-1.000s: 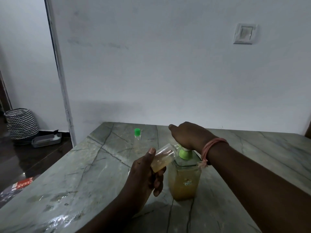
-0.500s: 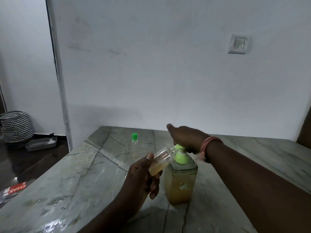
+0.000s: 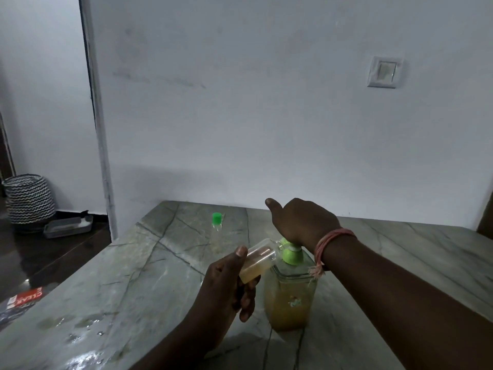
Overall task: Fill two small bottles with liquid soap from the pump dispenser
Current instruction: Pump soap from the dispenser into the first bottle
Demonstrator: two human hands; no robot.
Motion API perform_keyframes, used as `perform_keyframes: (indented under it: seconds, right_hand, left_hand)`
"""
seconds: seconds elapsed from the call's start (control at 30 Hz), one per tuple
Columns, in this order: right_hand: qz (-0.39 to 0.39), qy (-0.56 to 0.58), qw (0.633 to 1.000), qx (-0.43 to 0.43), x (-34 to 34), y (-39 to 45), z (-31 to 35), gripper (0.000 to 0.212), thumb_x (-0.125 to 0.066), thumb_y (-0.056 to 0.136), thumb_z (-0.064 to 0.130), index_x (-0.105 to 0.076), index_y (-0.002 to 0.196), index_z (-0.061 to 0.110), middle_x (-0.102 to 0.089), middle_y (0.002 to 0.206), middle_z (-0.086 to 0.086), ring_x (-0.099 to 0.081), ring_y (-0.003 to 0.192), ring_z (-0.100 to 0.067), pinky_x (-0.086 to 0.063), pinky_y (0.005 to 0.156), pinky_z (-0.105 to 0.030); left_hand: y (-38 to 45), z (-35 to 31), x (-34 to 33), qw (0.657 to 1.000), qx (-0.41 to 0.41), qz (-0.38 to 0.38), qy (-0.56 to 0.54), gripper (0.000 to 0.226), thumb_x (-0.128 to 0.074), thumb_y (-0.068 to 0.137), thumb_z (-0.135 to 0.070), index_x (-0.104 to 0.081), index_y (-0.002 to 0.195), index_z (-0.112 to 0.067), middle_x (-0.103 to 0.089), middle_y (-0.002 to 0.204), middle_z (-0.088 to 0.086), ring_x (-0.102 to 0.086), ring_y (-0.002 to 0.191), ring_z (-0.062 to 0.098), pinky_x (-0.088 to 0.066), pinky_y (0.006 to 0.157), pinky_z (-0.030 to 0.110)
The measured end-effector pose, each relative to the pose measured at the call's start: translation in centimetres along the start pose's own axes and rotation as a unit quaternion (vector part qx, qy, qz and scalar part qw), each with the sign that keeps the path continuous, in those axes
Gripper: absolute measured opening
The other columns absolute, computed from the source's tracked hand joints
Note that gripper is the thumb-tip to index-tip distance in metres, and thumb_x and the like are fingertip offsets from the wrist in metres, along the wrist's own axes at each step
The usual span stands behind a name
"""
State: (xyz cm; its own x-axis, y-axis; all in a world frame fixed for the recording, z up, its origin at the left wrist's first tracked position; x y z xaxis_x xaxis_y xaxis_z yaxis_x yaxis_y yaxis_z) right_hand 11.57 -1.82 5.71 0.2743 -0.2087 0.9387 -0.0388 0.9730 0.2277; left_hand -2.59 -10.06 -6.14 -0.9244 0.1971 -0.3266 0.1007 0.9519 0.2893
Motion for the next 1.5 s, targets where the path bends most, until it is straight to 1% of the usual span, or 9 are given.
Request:
perform_keyframes:
  seconds: [0.1, 0.33, 0.57, 0.67, 0.77, 1.0, 1.17, 1.4, 1.5]
  right_hand:
    - [-0.017, -0.052, 0.998, 0.019, 0.6, 0.3, 0.2, 0.064, -0.019, 0.097, 0.066, -0.061, 0.092, 0.019, -0.068, 0.106, -0.008, -0.062, 0.101, -0.028, -0.044, 0.084, -0.038]
    - [-0.003, 0.037, 0.999, -0.005, -0.9, 0.7, -0.7, 0.055, -0.031, 0.096, 0.063, -0.050, 0.069, 0.019, -0.062, 0.089, -0.006, -0.062, 0.093, -0.028, -0.042, 0.078, -0.035]
    - [-0.031, -0.054, 0.998, 0.026, 0.5, 0.4, 0.2, 0.059, -0.033, 0.095, 0.066, -0.064, 0.105, 0.017, -0.067, 0.113, -0.008, -0.062, 0.105, -0.029, -0.044, 0.083, -0.037]
    - [-0.038, -0.010, 0.999, 0.017, 0.2, 0.6, 0.0, 0.056, -0.034, 0.096, 0.064, -0.053, 0.075, 0.015, -0.065, 0.090, -0.005, -0.061, 0.087, -0.026, -0.043, 0.074, -0.035]
    - [-0.023, 0.026, 0.999, -0.004, -0.5, 0.3, -0.2, 0.053, -0.034, 0.096, 0.064, -0.046, 0.067, 0.021, -0.054, 0.073, 0.000, -0.057, 0.081, -0.025, -0.042, 0.075, -0.034]
    - [-0.044, -0.053, 0.997, 0.030, 0.8, 0.3, 0.1, 0.049, -0.036, 0.095, 0.064, -0.051, 0.081, 0.019, -0.055, 0.084, -0.001, -0.057, 0.085, -0.026, -0.042, 0.074, -0.033]
    - [-0.021, 0.029, 0.999, 0.011, -0.3, 0.4, -0.2, 0.050, -0.040, 0.095, 0.062, -0.046, 0.066, 0.021, -0.051, 0.071, 0.002, -0.056, 0.081, -0.025, -0.041, 0.074, -0.033]
    - [-0.028, -0.054, 0.998, 0.029, 0.5, 0.2, 0.1, 0.046, -0.038, 0.095, 0.061, -0.057, 0.088, 0.020, -0.066, 0.103, -0.005, -0.060, 0.092, -0.027, -0.042, 0.076, -0.034]
    - [-0.051, -0.054, 0.997, 0.037, 0.4, 0.4, 0.3, 0.042, -0.042, 0.093, 0.058, -0.049, 0.075, 0.021, -0.063, 0.091, -0.003, -0.054, 0.081, -0.024, -0.041, 0.072, -0.033]
  left_hand:
    - [-0.1, -0.1, -0.3, 1.000, 0.004, -0.002, -0.004, 0.062, -0.060, 0.081, -0.061, -0.071, 0.105, -0.005, -0.052, 0.069, 0.012, -0.040, 0.043, 0.013, -0.035, 0.039, 0.022]
    - [0.1, 0.2, 0.1, 1.000, -0.003, -0.001, 0.001, 0.067, -0.058, 0.082, -0.058, -0.065, 0.106, 0.004, -0.051, 0.067, 0.011, -0.041, 0.044, 0.014, -0.036, 0.040, 0.022]
    - [0.0, 0.0, -0.1, 1.000, -0.001, -0.002, 0.004, 0.057, -0.059, 0.081, -0.060, -0.072, 0.103, -0.009, -0.052, 0.069, 0.009, -0.041, 0.044, 0.013, -0.035, 0.040, 0.022]
    - [0.2, 0.1, 0.1, 1.000, 0.004, -0.002, 0.001, 0.064, -0.059, 0.081, -0.059, -0.067, 0.106, 0.000, -0.052, 0.068, 0.009, -0.041, 0.044, 0.013, -0.036, 0.040, 0.022]
    - [0.2, 0.2, 0.1, 1.000, 0.000, -0.004, -0.004, 0.064, -0.060, 0.082, -0.060, -0.067, 0.103, 0.000, -0.052, 0.068, 0.011, -0.041, 0.043, 0.013, -0.036, 0.039, 0.022]
    - [0.0, 0.0, -0.3, 1.000, -0.003, 0.000, 0.003, 0.060, -0.059, 0.081, -0.061, -0.070, 0.103, -0.006, -0.052, 0.068, 0.010, -0.040, 0.044, 0.013, -0.035, 0.040, 0.022]
    - [0.2, 0.1, -0.1, 1.000, -0.004, -0.006, 0.005, 0.056, -0.060, 0.079, -0.061, -0.073, 0.097, -0.010, -0.052, 0.068, 0.011, -0.041, 0.045, 0.014, -0.036, 0.040, 0.023]
    - [-0.1, 0.0, -0.3, 1.000, 0.000, -0.004, 0.005, 0.057, -0.061, 0.082, -0.062, -0.071, 0.098, -0.008, -0.051, 0.069, 0.011, -0.041, 0.045, 0.014, -0.035, 0.041, 0.023]
    - [-0.1, -0.1, -0.2, 1.000, 0.002, 0.000, 0.001, 0.051, -0.061, 0.080, -0.061, -0.074, 0.098, -0.015, -0.053, 0.068, 0.008, -0.041, 0.045, 0.013, -0.036, 0.040, 0.022]
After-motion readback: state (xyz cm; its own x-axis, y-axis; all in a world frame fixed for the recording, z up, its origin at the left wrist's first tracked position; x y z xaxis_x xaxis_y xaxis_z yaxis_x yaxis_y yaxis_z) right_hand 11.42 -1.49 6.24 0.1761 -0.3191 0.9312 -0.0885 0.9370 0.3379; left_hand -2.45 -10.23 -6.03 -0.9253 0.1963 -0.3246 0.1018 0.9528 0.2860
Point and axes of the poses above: each hand's wrist, its own y-axis towards the middle knuckle, its own x-axis out of the back of the hand, z = x × y, the point moved 1 cm from there along y, towards the middle knuckle
